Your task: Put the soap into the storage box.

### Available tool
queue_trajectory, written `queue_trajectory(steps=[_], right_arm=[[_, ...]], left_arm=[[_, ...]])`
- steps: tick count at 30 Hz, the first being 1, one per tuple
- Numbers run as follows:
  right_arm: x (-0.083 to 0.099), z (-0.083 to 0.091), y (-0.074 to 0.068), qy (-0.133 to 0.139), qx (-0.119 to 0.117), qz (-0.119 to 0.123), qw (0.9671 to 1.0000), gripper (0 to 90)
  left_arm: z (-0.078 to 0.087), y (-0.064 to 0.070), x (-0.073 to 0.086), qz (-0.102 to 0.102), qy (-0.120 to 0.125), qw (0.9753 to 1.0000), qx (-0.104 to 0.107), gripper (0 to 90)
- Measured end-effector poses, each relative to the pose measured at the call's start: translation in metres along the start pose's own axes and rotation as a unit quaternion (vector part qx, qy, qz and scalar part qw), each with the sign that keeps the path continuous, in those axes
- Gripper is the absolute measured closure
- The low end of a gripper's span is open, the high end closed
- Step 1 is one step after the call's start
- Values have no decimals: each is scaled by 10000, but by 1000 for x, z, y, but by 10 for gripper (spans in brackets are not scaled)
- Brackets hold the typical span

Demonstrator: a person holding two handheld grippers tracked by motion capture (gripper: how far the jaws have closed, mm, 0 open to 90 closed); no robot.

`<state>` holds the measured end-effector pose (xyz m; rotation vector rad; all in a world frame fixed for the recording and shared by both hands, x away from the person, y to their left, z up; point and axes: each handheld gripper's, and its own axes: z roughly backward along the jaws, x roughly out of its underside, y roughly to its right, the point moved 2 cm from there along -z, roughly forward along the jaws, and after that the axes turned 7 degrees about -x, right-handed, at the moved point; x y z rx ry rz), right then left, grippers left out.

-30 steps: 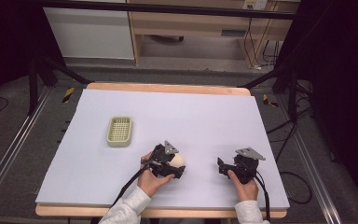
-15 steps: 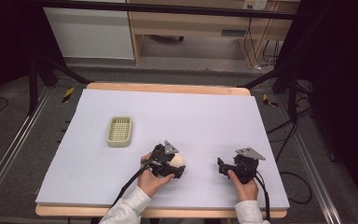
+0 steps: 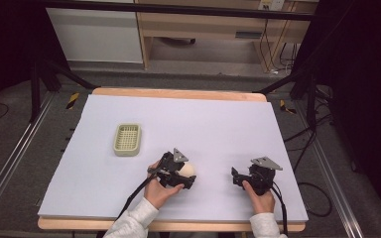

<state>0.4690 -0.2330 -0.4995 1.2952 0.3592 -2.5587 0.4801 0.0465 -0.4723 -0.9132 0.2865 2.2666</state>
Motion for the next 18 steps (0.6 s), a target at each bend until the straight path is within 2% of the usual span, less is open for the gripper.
queue_trajectory(steps=[6, 18], right_arm=[[0, 0, 0, -3, -4, -6, 10000, 45], [0, 0, 0, 2, -2, -6, 10000, 46]], left_arm=[[9, -4, -1, 9, 70, 10000, 10, 236], [16, -10, -1, -6, 70, 10000, 45, 236]])
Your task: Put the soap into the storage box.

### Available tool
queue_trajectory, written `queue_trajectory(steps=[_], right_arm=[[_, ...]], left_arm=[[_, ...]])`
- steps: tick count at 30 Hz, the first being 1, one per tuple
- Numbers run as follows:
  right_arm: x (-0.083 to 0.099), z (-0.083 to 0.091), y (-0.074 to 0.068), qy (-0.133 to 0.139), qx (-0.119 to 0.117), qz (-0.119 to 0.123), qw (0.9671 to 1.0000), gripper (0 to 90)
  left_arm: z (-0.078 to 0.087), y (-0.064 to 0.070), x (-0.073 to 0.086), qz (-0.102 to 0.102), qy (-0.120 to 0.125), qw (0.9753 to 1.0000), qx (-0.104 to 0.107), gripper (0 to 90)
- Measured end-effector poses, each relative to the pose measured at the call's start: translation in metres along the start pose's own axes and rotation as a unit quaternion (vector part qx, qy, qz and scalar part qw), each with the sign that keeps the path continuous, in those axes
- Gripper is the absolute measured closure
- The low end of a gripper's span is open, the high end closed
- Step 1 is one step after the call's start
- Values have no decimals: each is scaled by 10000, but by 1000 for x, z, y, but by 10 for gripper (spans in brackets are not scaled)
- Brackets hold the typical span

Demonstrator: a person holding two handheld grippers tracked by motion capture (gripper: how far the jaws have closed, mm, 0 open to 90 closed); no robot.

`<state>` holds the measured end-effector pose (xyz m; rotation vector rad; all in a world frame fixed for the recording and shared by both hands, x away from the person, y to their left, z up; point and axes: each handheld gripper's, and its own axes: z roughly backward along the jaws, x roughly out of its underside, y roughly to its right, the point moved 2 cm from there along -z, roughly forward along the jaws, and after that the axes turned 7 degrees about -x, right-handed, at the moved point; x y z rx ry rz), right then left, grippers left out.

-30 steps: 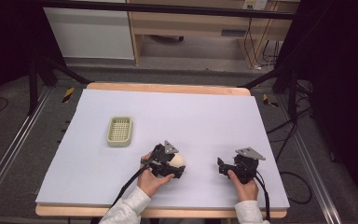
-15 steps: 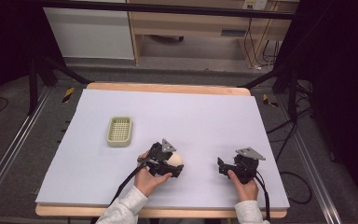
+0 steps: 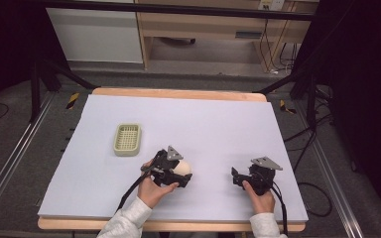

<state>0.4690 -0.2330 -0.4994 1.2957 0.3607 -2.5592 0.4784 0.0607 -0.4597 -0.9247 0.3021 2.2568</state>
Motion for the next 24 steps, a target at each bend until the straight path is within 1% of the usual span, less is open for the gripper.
queue_trajectory(steps=[2, 4, 9, 11, 16, 24], right_arm=[[0, 0, 0, 5, 4, 2, 10000, 46], [0, 0, 0, 5, 3, 0, 10000, 46], [0, 0, 0, 3, 4, -8, 10000, 46], [0, 0, 0, 6, 3, -12, 10000, 46], [0, 1, 0, 27, 9, -22, 10000, 46], [0, 1, 0, 35, 6, -37, 10000, 46]], left_arm=[[1, -1, 0, 31, -1, 10000, 10, 236], [3, -2, 0, 8, 7, 10000, -13, 236], [6, -5, 0, 29, 29, 10000, -27, 236], [10, -9, -1, 20, 46, 10000, -57, 236], [16, -15, -2, 72, 103, 9999, -96, 236], [23, -24, 0, 95, 96, 9998, -177, 236]])
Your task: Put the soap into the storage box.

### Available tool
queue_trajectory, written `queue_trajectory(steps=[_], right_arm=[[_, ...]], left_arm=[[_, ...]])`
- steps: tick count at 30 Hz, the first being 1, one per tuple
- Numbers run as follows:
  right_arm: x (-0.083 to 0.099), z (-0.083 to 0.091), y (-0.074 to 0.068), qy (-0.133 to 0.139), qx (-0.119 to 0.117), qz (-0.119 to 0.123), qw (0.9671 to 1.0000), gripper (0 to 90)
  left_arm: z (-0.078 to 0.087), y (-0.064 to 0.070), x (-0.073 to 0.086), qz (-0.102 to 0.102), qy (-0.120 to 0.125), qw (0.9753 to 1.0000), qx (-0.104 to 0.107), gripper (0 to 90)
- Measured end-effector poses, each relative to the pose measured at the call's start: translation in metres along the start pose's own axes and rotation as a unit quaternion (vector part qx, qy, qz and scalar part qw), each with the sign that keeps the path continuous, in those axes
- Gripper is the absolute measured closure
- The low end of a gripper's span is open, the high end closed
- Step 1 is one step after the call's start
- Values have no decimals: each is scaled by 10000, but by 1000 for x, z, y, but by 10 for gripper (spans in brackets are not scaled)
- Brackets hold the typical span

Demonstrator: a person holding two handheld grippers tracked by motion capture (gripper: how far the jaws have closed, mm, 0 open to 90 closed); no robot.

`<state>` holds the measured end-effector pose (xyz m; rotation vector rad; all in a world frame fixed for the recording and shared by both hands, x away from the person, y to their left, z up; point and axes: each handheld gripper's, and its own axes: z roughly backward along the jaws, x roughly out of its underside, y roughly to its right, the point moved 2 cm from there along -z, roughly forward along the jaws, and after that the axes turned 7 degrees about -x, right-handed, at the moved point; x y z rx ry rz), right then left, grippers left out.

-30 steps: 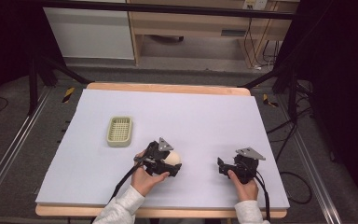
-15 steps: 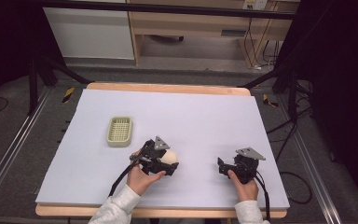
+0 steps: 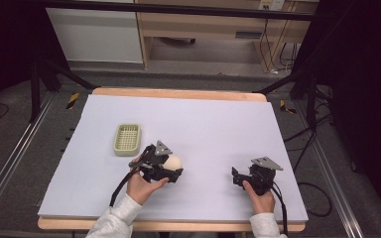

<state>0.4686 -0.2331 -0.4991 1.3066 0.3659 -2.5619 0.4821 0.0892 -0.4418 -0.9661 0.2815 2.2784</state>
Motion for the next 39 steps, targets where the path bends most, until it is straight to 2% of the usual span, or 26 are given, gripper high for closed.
queue_trajectory(steps=[24, 25, 39], right_arm=[[0, 0, 0, -13, -2, 1, 10000, 46], [0, 0, 0, -11, 2, 7, 10000, 46], [0, 0, 0, -15, -6, 1, 10000, 46]], left_arm=[[14, -23, 3, 82, 24, 9999, -145, 236], [15, -25, 3, 38, 4, 9999, -161, 236], [26, -39, 4, 195, 120, 9994, -255, 236]])
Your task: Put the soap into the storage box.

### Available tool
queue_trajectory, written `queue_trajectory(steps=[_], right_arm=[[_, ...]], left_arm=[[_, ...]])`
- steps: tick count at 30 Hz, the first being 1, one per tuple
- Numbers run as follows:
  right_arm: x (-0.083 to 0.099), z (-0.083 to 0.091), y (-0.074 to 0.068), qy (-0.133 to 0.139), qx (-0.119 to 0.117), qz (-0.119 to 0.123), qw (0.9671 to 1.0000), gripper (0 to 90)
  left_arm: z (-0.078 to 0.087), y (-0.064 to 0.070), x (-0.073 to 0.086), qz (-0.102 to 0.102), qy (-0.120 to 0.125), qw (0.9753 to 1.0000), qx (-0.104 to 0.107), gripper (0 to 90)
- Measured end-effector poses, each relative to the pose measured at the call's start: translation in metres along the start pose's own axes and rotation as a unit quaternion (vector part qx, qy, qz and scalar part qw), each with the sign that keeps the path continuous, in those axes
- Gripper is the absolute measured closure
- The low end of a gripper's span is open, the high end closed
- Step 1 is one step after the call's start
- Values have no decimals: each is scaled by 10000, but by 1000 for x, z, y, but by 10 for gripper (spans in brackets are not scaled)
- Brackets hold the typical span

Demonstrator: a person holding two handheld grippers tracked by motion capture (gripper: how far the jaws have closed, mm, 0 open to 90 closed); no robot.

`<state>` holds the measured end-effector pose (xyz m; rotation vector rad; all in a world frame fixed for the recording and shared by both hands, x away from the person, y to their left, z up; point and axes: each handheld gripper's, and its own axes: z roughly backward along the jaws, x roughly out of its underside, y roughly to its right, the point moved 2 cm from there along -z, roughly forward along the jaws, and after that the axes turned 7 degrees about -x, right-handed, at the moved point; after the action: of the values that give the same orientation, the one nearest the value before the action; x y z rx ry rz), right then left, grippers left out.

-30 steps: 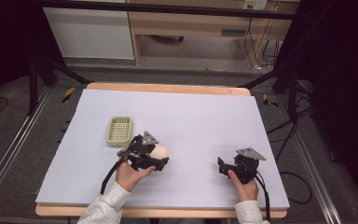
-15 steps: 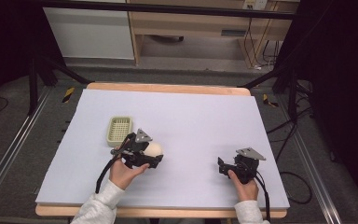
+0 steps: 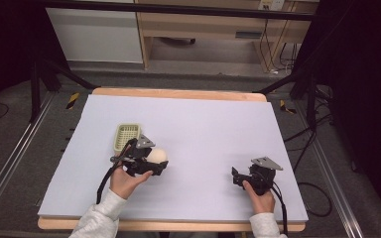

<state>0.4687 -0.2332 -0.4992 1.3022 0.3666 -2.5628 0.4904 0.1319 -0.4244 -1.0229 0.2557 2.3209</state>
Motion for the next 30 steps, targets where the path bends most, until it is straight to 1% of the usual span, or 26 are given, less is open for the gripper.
queue_trajectory(steps=[2, 3, 5, 11, 17, 25, 30], right_arm=[[0, 0, 0, 0, 1, -4, 10000, 46], [0, 0, 0, -1, 3, -5, 10000, 46], [0, 0, 0, -1, 1, -6, 10000, 46], [0, 0, 0, 4, 4, -2, 10000, 47], [0, 0, 0, 2, 6, 0, 10000, 47], [0, 0, 0, -9, 8, -5, 10000, 47], [0, 0, 0, -7, 12, -4, 10000, 47]], left_arm=[[1, -2, 0, -27, -21, 10000, -17, 236], [2, -3, -1, 4, -1, 10000, -24, 236], [3, -5, -3, -14, 3, 10000, -55, 236], [8, -9, -6, 56, 99, 9999, -89, 236], [9, -18, -6, 101, 91, 9998, -153, 236], [11, -32, -6, 284, 133, 9992, -259, 236], [10, -38, -6, 320, 112, 9989, -314, 236]])
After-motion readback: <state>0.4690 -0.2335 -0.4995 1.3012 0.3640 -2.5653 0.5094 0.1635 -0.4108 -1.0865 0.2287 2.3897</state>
